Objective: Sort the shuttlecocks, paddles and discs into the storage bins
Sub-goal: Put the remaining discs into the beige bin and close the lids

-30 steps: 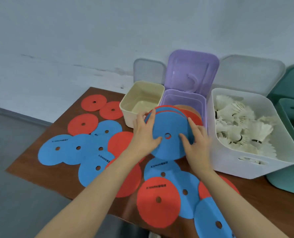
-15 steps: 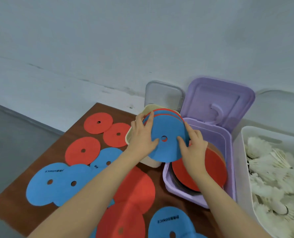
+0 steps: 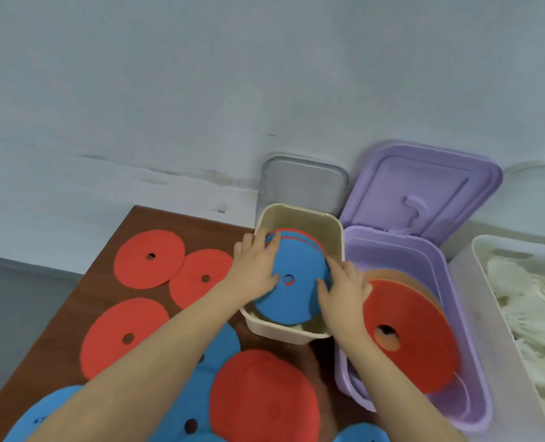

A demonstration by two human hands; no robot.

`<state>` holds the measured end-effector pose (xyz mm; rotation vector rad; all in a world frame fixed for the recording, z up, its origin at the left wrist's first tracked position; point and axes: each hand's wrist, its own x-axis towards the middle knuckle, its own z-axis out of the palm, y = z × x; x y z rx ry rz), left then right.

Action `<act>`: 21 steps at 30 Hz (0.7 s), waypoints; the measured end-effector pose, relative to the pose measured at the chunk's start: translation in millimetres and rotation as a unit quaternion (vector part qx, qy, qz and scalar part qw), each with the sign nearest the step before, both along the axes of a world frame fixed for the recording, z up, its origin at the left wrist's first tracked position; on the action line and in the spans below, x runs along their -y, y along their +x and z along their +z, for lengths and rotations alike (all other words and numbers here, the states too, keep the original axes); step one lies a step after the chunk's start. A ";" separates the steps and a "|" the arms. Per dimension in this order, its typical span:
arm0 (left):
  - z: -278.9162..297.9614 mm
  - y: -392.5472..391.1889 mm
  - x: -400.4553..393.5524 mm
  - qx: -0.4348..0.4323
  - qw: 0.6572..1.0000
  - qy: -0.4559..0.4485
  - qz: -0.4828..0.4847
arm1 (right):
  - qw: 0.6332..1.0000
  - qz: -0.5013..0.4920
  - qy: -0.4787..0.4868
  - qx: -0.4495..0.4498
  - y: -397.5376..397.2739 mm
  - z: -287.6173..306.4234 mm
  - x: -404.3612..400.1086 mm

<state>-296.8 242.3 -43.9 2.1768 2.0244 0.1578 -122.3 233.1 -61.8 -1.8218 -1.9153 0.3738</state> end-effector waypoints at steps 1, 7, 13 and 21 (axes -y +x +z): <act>-3.6 -1.0 -0.8 -0.028 0.999 0.005 -0.016 | 1.000 -0.009 -0.006 0.026 -2.8 -1.5 2.8; -6.7 -11.1 -2.6 -0.035 0.997 0.010 -0.066 | 0.998 -0.017 -0.034 0.057 -7.6 10.4 7.9; 9.2 -11.6 29.7 0.010 0.997 0.059 -0.052 | 0.999 0.023 -0.010 0.039 7.0 24.5 28.7; 38.7 30.4 99.4 0.013 0.992 0.108 -0.060 | 0.990 0.088 0.103 0.044 55.2 40.9 89.1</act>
